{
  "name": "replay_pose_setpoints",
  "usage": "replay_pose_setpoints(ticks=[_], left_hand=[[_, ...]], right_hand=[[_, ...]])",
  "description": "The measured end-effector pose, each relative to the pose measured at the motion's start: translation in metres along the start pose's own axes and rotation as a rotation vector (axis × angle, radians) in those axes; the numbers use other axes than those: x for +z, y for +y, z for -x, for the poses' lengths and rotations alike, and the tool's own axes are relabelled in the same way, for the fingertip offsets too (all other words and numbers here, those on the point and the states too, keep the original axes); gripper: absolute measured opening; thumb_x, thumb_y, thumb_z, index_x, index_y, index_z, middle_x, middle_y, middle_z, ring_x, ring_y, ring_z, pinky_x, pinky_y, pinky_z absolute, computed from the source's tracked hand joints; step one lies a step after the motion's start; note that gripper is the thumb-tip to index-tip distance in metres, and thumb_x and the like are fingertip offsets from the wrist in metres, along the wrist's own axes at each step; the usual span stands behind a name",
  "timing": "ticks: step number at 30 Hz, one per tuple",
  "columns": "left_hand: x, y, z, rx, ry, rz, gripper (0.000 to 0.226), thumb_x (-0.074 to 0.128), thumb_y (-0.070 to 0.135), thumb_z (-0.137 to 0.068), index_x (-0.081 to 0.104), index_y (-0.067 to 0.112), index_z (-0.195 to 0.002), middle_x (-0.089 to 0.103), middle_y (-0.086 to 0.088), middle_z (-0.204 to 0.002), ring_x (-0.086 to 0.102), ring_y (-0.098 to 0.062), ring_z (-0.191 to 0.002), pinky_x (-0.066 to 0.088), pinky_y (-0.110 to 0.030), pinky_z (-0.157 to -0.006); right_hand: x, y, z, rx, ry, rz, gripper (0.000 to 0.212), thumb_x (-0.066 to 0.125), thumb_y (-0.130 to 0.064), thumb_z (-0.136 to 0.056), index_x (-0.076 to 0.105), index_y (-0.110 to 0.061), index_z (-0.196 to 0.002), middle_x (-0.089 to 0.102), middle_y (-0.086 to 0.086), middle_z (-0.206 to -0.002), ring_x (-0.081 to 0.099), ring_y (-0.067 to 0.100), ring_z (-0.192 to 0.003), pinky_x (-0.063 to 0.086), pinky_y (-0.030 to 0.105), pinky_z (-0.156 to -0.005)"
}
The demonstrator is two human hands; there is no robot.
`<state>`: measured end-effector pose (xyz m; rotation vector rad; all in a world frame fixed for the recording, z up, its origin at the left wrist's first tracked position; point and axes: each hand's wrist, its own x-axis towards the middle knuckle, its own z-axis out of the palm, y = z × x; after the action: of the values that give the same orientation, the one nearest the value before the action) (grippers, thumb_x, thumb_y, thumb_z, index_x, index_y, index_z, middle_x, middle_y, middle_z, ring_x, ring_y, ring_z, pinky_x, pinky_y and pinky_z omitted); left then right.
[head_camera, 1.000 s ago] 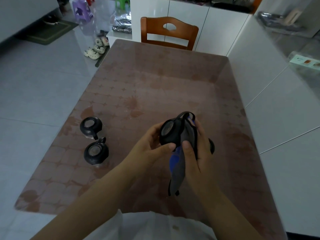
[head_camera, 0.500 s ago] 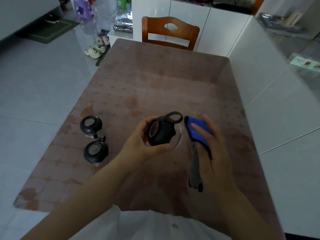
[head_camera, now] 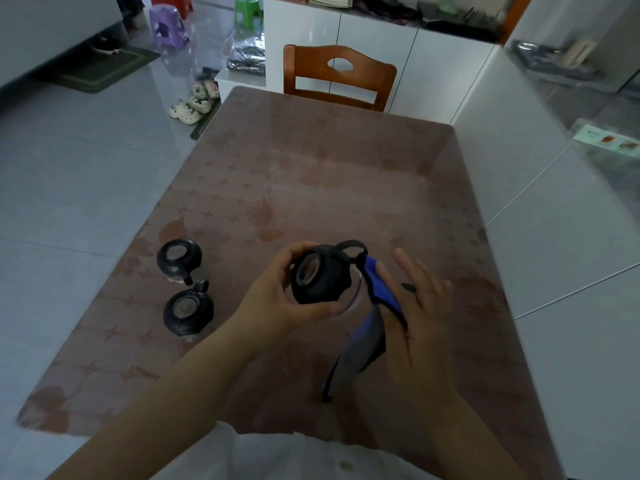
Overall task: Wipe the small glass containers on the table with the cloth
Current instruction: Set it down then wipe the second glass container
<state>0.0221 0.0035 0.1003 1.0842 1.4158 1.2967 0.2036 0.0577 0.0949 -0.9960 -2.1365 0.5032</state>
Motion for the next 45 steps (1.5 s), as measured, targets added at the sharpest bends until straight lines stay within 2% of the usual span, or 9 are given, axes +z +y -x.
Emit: replay_pose_setpoints(ticks=[4,11,18,22,26,30,34,41,45], left_hand=[[0.007,0.0,0.001,-0.032,-0.056,-0.009,0.068,0.083,0.028,-0.058,0.049,0.034,-0.117,0.056,0.014,-0.121,0.057,0.003,-0.11,0.05,-0.017,-0.091],[0.013,0.006,-0.001,-0.035,-0.029,-0.058,0.067,0.088,0.035,-0.057,0.05,0.037,-0.112,0.057,0.017,-0.116,0.058,0.003,-0.107,0.053,-0.017,-0.085],[0.01,0.008,0.002,-0.023,-0.088,0.01,0.068,0.084,0.004,-0.063,0.052,0.028,-0.117,0.058,0.012,-0.12,0.058,0.002,-0.108,0.052,-0.015,-0.084],[0.002,0.01,0.001,0.025,-0.101,0.037,0.07,0.086,0.009,-0.06,0.051,0.028,-0.119,0.06,0.014,-0.117,0.058,-0.001,-0.111,0.051,-0.017,-0.088],[-0.008,0.012,-0.003,0.106,-0.17,-0.138,0.08,0.086,0.024,-0.056,0.045,0.038,-0.124,0.054,0.026,-0.121,0.051,0.002,-0.12,0.044,-0.018,-0.099],[-0.005,0.014,-0.003,0.166,-0.254,-0.155,0.086,0.08,0.018,-0.06,0.037,0.03,-0.134,0.05,0.014,-0.131,0.047,-0.011,-0.129,0.04,-0.028,-0.107],[-0.014,0.016,-0.002,0.146,-0.348,-0.128,0.106,0.084,0.006,-0.061,0.021,0.03,-0.144,0.05,0.005,-0.137,0.047,-0.019,-0.132,0.04,-0.044,-0.108],[-0.01,0.01,-0.001,0.101,-0.477,-0.107,0.121,0.08,-0.014,-0.062,0.007,0.03,-0.148,0.051,-0.007,-0.136,0.047,-0.023,-0.132,0.039,-0.043,-0.11],[-0.01,0.009,-0.004,0.088,-0.474,-0.102,0.124,0.08,-0.012,-0.063,0.001,0.033,-0.148,0.053,0.003,-0.136,0.045,-0.015,-0.133,0.036,-0.033,-0.111]], right_hand=[[0.001,-0.018,-0.008,0.016,-0.014,-0.162,0.048,0.032,-0.046,-0.096,0.028,-0.03,-0.14,0.028,-0.02,-0.147,0.028,0.011,-0.138,0.019,0.051,-0.116],[0.007,-0.03,-0.011,0.179,-0.197,-0.509,0.066,0.029,-0.076,-0.079,0.003,-0.053,-0.135,-0.006,-0.046,-0.144,-0.003,-0.012,-0.139,0.01,0.005,-0.11],[0.009,-0.024,-0.006,0.2,-0.089,-0.642,0.043,0.033,-0.048,-0.094,0.026,-0.051,-0.137,0.021,-0.03,-0.149,0.023,-0.004,-0.138,0.028,0.013,-0.109],[-0.004,-0.016,0.0,0.315,-0.033,-0.573,0.054,0.032,-0.003,-0.098,0.013,-0.04,-0.132,0.028,-0.028,-0.135,0.036,-0.033,-0.109,0.032,-0.006,-0.086],[-0.028,-0.011,-0.014,0.424,0.074,-0.566,0.045,0.031,-0.015,-0.098,0.021,-0.039,-0.135,0.032,-0.009,-0.148,0.038,-0.007,-0.126,0.034,-0.001,-0.091],[-0.034,-0.029,-0.03,0.293,-0.255,-0.652,0.03,0.036,-0.025,-0.097,0.043,-0.042,-0.12,0.06,-0.032,-0.112,0.051,-0.022,-0.103,0.037,-0.001,-0.089],[-0.024,-0.023,-0.026,0.357,-0.49,-0.967,0.047,0.057,-0.054,-0.081,0.052,-0.041,-0.127,0.037,-0.011,-0.149,0.035,0.011,-0.137,0.037,0.031,-0.109],[-0.01,-0.005,-0.021,0.673,-0.389,-1.109,0.035,0.038,-0.013,-0.095,0.061,-0.038,-0.106,0.073,-0.013,-0.096,0.07,0.003,-0.084,0.054,0.016,-0.062],[-0.015,0.008,-0.023,0.687,-0.238,-1.114,0.034,0.036,-0.015,-0.097,0.06,-0.03,-0.116,0.065,-0.008,-0.118,0.068,0.01,-0.097,0.055,0.021,-0.07]])
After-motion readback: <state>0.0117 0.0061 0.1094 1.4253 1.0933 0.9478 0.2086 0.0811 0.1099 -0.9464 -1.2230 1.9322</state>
